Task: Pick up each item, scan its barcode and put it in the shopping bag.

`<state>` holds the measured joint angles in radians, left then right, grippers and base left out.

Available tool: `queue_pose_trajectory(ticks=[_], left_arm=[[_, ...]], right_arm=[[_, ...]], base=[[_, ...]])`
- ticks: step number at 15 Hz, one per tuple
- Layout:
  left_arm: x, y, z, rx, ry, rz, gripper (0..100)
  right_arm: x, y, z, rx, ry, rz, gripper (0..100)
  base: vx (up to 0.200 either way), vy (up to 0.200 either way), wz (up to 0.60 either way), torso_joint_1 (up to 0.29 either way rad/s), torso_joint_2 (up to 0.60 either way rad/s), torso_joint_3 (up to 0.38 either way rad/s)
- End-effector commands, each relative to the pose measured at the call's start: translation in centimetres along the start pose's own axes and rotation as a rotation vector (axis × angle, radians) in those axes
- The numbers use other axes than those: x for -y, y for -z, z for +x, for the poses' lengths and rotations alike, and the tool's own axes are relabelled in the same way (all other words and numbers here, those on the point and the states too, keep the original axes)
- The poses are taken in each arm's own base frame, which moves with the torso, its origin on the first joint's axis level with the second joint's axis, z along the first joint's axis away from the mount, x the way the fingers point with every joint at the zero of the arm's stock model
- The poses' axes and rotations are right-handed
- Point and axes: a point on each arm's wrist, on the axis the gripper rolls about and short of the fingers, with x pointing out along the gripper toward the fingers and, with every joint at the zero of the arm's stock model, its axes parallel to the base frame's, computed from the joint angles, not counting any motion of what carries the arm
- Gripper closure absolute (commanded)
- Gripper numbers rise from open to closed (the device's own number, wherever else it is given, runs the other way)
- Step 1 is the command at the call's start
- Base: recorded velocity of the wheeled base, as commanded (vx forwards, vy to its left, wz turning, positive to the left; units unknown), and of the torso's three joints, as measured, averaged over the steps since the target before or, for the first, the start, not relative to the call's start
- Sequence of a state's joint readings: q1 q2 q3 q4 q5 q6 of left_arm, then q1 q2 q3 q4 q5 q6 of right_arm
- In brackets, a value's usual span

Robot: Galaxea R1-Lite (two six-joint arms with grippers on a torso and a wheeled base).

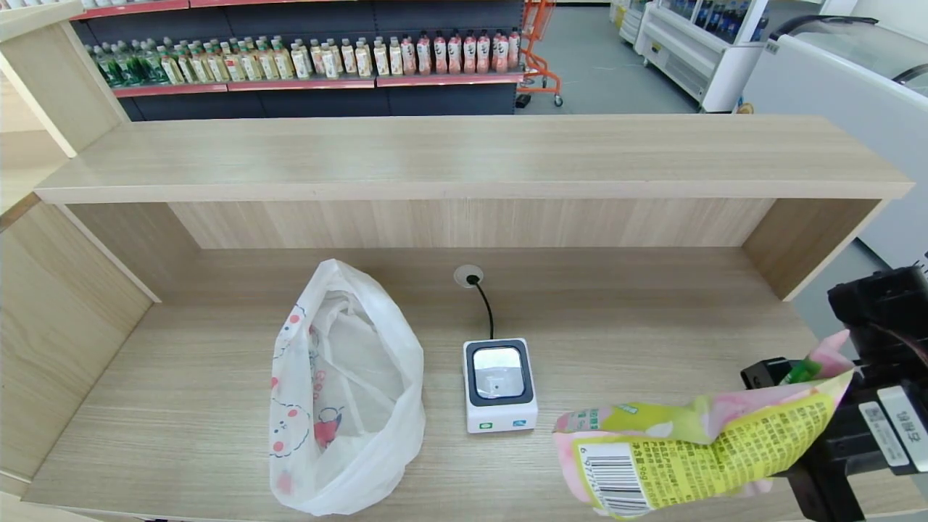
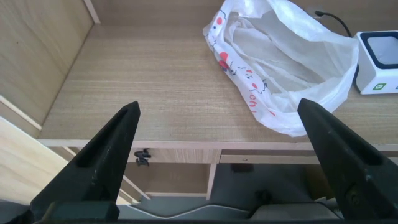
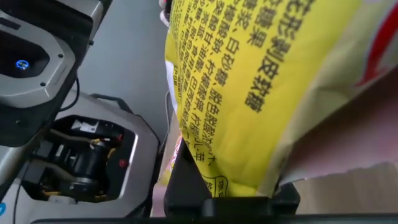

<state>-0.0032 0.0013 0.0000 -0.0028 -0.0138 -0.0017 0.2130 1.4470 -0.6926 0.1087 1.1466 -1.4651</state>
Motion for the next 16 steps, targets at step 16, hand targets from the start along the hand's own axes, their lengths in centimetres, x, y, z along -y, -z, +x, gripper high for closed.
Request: queue_pose_trajectory(ticks=[16], left_arm=[[0.0,0.0,0.0,0.000,0.000,0.000,0]], right_arm=[[0.5,-0.4,2.2,-0.015,-0.071,-0.208,100]], base=[[0.000,0.000,0.00,0.000,0.00,0.000]])
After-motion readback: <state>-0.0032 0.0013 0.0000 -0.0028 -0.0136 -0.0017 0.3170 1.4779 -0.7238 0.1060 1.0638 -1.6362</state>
